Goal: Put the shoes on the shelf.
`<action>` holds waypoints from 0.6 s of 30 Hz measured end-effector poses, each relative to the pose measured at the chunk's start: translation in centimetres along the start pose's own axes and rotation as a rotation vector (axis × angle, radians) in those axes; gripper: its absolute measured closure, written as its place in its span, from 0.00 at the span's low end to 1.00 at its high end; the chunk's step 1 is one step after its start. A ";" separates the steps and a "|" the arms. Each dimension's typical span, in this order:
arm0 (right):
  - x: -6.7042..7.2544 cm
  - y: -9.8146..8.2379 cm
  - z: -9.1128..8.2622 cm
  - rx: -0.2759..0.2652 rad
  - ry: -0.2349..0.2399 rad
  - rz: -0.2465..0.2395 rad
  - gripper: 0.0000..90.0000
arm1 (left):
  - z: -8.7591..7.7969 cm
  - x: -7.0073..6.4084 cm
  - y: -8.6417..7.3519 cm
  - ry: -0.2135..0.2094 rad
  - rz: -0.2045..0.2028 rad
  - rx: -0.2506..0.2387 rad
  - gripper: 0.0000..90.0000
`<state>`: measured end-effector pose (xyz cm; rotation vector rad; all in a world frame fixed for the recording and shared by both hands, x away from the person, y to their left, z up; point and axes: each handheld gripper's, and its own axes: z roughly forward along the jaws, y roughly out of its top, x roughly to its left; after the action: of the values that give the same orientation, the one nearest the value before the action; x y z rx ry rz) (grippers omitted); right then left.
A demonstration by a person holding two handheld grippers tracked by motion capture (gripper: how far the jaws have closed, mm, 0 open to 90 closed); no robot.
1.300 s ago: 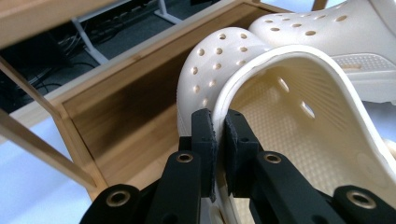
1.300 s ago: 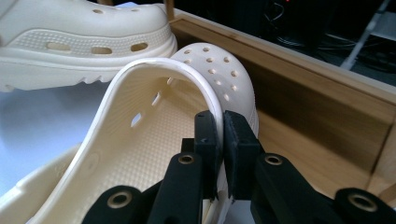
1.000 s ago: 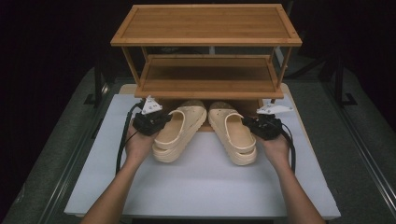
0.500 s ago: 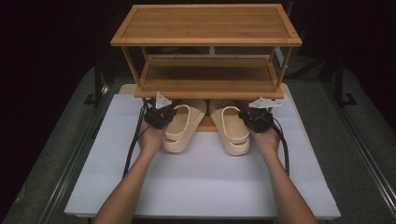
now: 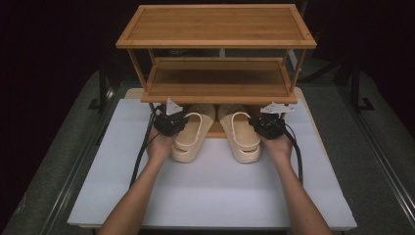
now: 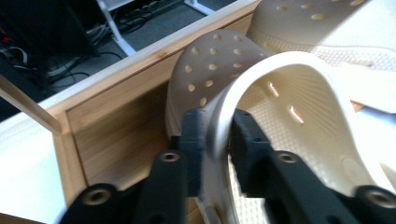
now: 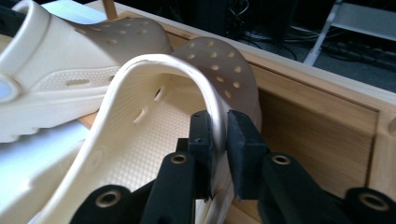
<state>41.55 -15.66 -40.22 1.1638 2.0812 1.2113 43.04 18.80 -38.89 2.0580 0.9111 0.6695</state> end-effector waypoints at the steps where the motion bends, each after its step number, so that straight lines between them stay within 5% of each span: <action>1: 0.0 0.0 -0.1 -0.002 0.008 0.003 0.84 | -0.2 0.1 0.0 -0.005 -0.001 -0.003 0.72; 11: 0.1 -0.1 -3.2 0.014 0.064 0.044 0.48 | -4.5 0.7 0.1 -0.093 -0.001 -0.025 0.40; 18: 0.8 -1.4 -6.2 0.015 0.094 0.051 0.39 | -7.6 0.4 -2.0 -0.174 -0.005 -0.012 0.24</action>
<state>36.01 -18.25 -38.29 1.1941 2.1452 1.2991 37.22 23.29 -36.16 2.0664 0.8096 0.4830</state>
